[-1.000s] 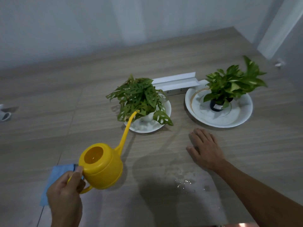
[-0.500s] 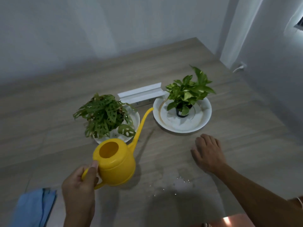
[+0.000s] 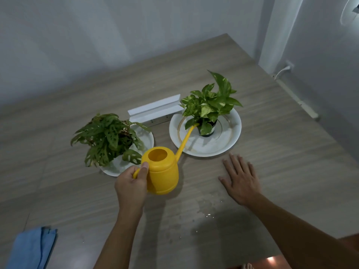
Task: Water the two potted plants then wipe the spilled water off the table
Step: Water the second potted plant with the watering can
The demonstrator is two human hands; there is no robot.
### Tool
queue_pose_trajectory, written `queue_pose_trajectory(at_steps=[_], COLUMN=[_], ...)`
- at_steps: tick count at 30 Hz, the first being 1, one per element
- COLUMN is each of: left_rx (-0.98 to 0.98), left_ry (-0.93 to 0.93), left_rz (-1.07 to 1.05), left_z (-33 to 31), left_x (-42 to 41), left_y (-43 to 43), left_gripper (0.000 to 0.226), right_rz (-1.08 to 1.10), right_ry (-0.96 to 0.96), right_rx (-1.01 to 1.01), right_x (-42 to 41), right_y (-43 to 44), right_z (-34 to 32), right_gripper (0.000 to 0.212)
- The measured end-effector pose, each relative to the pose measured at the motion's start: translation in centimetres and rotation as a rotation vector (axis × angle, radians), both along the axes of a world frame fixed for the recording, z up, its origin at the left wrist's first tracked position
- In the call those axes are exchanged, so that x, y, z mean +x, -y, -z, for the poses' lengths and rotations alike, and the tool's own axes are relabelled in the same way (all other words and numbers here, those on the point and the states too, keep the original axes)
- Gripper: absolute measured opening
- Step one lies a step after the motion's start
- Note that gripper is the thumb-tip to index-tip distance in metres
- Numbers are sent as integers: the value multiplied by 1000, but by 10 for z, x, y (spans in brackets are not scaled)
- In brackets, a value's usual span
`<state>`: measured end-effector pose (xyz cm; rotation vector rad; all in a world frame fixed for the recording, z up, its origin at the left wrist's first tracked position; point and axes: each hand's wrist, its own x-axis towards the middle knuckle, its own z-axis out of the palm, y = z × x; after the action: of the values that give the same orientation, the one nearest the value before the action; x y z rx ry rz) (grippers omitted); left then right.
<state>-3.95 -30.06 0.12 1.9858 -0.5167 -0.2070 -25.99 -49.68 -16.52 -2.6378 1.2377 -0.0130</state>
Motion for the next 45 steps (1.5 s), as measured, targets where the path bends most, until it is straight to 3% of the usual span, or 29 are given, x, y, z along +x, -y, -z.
queue_pose_trajectory(at_steps=[8, 28, 45], left_rx=[81, 200, 231], left_ry=[58, 243, 204], left_rz=[-32, 109, 68], left_z=[0, -42, -51], left_x=[12, 31, 31], left_y=[26, 55, 62], left_gripper=[50, 51, 50], right_rz=[8, -13, -11], right_ry=[11, -8, -36], right_rx=[-11, -15, -5], right_x=[-2, -2, 0], right_y=[0, 1, 0], right_z=[8, 9, 6], right_gripper=[72, 71, 72])
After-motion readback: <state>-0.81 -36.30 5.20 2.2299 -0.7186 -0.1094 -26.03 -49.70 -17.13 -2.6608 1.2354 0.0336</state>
